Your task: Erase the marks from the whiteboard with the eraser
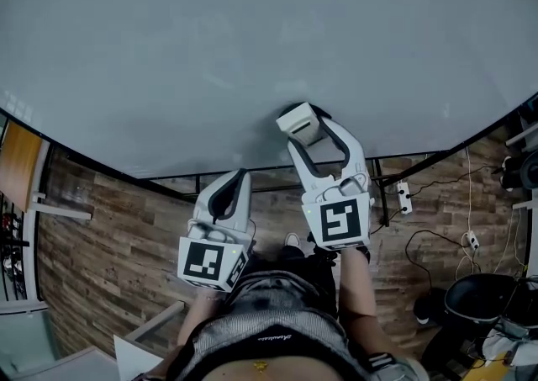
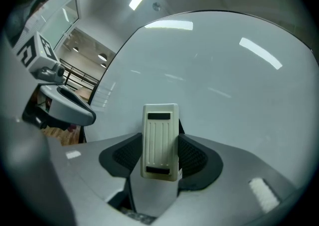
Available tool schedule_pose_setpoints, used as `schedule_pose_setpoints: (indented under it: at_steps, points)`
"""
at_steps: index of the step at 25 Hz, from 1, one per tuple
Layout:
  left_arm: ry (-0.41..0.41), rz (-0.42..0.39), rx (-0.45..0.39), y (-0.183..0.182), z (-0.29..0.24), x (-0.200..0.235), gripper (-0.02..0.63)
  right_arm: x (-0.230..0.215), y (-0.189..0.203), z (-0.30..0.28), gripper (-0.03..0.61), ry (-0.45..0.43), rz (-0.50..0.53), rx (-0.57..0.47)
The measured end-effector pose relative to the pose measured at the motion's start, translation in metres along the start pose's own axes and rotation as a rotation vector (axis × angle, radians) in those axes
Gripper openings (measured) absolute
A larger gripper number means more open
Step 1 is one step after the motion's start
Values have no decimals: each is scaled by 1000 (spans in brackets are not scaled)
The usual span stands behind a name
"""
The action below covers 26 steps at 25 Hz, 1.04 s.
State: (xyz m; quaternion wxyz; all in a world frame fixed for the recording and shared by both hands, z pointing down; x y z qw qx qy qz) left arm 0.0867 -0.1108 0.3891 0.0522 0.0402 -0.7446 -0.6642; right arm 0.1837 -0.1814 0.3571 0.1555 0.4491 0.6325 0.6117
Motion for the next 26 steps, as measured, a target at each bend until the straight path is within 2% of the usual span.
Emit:
schedule_pose_setpoints:
  at_steps: [12,26]
  points:
    - [-83,14,0,5,0,-6,5,-1,2,-3,229,-41,5,-28]
    - [-90,16,2,4,-1,-4,5,1,-2,1,227,-55,2,-34]
Point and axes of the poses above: the fingertips, and each gripper's own axes: z backward along the fingers, x to its left, y out of its underside, the point moved 1 cm from there along z, backward along the fingers, and after that the axes turned 14 degrees about -y, right-handed, at the moved point
